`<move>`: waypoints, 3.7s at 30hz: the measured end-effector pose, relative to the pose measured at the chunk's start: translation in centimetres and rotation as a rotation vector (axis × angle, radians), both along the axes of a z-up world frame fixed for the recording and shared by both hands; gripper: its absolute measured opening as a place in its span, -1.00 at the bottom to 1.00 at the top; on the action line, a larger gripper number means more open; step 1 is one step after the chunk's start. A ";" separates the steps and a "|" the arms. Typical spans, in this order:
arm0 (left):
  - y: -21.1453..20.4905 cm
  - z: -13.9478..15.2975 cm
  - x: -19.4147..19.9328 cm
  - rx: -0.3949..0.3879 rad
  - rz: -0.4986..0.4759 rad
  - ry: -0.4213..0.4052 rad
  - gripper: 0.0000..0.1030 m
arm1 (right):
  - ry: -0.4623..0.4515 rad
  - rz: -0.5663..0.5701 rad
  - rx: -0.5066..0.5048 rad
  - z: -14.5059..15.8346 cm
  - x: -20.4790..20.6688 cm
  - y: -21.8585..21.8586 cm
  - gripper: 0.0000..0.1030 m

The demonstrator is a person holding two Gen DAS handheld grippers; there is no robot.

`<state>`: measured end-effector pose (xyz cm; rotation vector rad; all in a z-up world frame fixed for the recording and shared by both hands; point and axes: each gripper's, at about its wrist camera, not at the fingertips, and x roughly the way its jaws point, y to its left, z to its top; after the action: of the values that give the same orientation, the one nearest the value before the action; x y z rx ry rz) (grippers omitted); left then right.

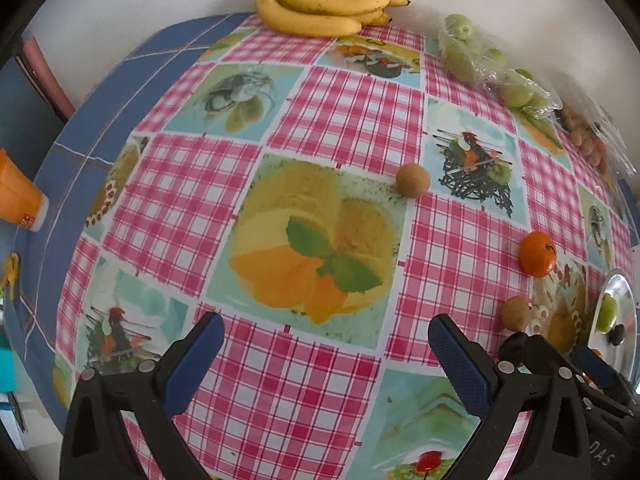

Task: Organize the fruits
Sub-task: 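Close the right tool on the dark plum while the left tool moves toward the brown fruit, then carry the plum with the right tool while the left tool grasps the brown fruit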

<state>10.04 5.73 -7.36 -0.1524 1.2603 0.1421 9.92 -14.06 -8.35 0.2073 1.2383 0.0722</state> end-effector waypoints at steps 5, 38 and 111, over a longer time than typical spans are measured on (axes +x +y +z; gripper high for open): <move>-0.3 -0.7 0.2 0.018 -0.016 0.022 1.00 | 0.009 0.009 -0.039 -0.3 0.1 0.2 0.99; 1.1 -2.2 0.6 -0.082 0.074 0.070 1.00 | 0.014 0.122 -0.059 -0.8 0.4 3.9 -0.34; -10.6 4.0 1.3 -0.272 -0.191 -0.123 -0.52 | -0.061 -0.171 0.068 4.3 -2.8 -9.8 -0.46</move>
<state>11.33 -4.88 -3.37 -0.2696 1.1605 -0.2015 7.08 -23.87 -4.10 0.3667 1.1536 -0.0268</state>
